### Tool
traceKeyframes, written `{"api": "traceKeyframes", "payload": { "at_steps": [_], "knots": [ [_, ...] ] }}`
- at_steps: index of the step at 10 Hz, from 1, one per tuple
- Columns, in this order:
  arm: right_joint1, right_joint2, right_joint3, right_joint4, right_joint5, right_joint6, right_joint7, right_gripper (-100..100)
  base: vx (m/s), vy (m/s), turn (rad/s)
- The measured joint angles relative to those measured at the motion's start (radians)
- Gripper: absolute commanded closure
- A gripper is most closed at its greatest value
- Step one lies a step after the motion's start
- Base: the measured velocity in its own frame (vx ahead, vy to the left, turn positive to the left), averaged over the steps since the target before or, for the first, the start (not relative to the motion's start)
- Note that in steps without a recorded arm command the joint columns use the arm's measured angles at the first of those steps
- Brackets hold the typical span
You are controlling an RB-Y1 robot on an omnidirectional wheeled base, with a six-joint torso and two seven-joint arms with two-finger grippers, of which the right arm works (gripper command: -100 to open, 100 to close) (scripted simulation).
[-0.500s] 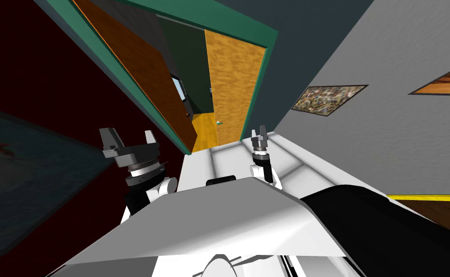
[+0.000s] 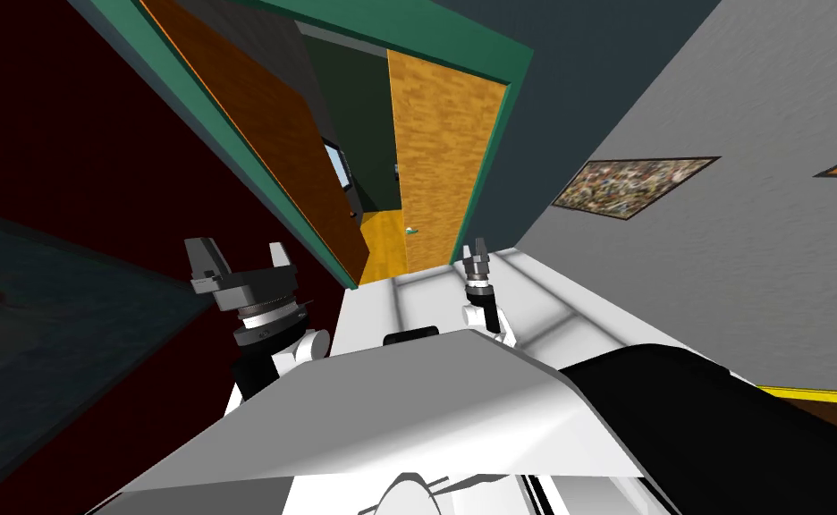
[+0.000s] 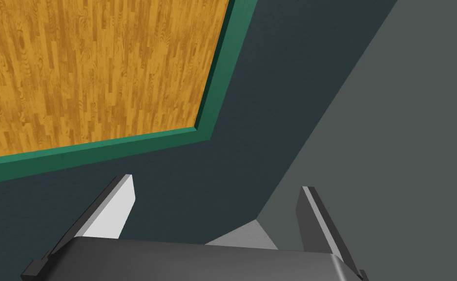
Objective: Push the door open
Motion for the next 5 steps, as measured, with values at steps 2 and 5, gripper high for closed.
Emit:
{"api": "traceKeyframes", "payload": {
  "at_steps": [2,5],
  "knots": [
    [-0.014,-0.007,-0.003,0.043,-0.007,-0.009,-0.002,-100,0.084,0.001,0.053],
    [-0.044,-0.010,-0.003,0.114,-0.013,-0.018,0.002,-100,0.083,0.004,0.052]
  ]
}}
